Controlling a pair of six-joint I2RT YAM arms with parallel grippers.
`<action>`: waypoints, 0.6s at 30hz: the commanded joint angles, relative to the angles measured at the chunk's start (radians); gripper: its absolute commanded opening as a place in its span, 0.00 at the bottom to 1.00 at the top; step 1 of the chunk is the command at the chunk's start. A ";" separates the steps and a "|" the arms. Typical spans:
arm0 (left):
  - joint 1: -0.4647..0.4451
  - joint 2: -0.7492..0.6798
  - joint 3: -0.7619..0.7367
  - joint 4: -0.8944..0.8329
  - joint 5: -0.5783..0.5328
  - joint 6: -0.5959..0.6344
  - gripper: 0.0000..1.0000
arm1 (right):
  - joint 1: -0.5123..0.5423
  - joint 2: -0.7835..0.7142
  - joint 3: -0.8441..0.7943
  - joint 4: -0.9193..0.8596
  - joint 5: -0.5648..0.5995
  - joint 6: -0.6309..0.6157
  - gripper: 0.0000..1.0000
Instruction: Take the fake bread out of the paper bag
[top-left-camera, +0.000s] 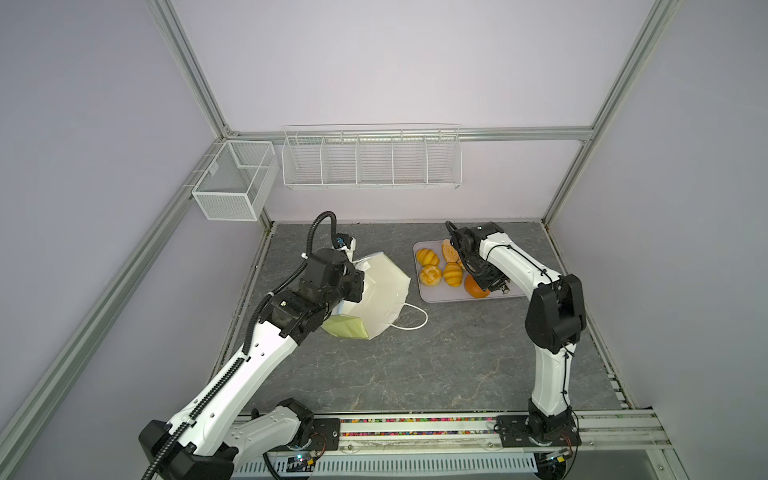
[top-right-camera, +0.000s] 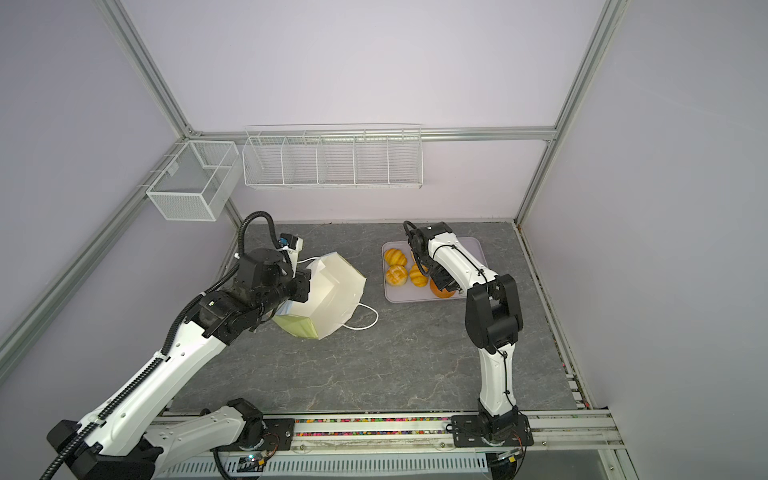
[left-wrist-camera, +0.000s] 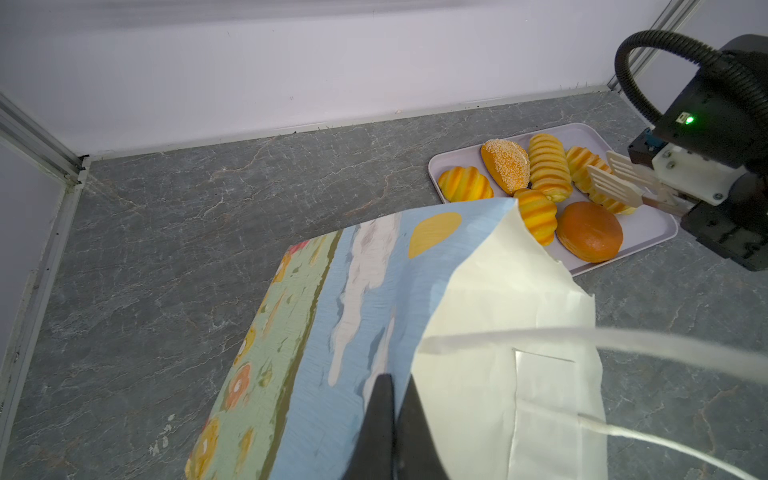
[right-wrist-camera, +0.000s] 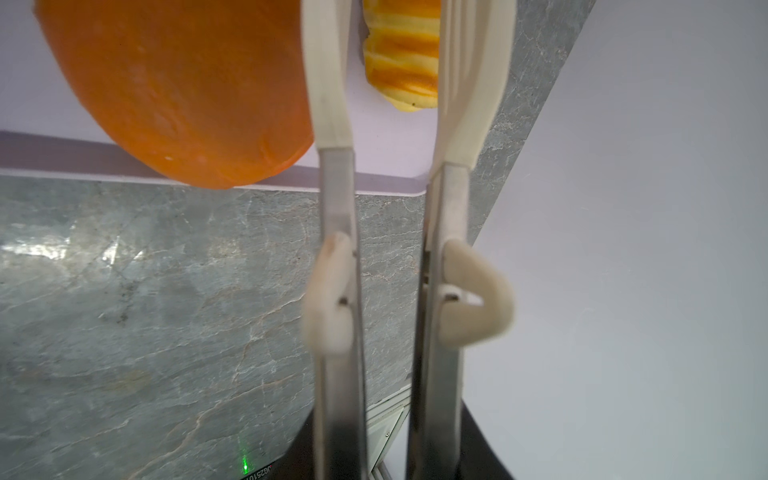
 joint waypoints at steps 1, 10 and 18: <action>0.006 -0.007 -0.004 -0.009 -0.017 0.009 0.00 | 0.011 -0.065 0.035 -0.053 0.043 0.042 0.31; 0.073 0.037 0.099 -0.095 0.046 0.017 0.00 | 0.070 -0.190 0.040 -0.047 0.046 0.063 0.21; 0.155 0.136 0.268 -0.138 0.144 0.018 0.00 | 0.132 -0.399 -0.053 0.055 -0.044 0.078 0.18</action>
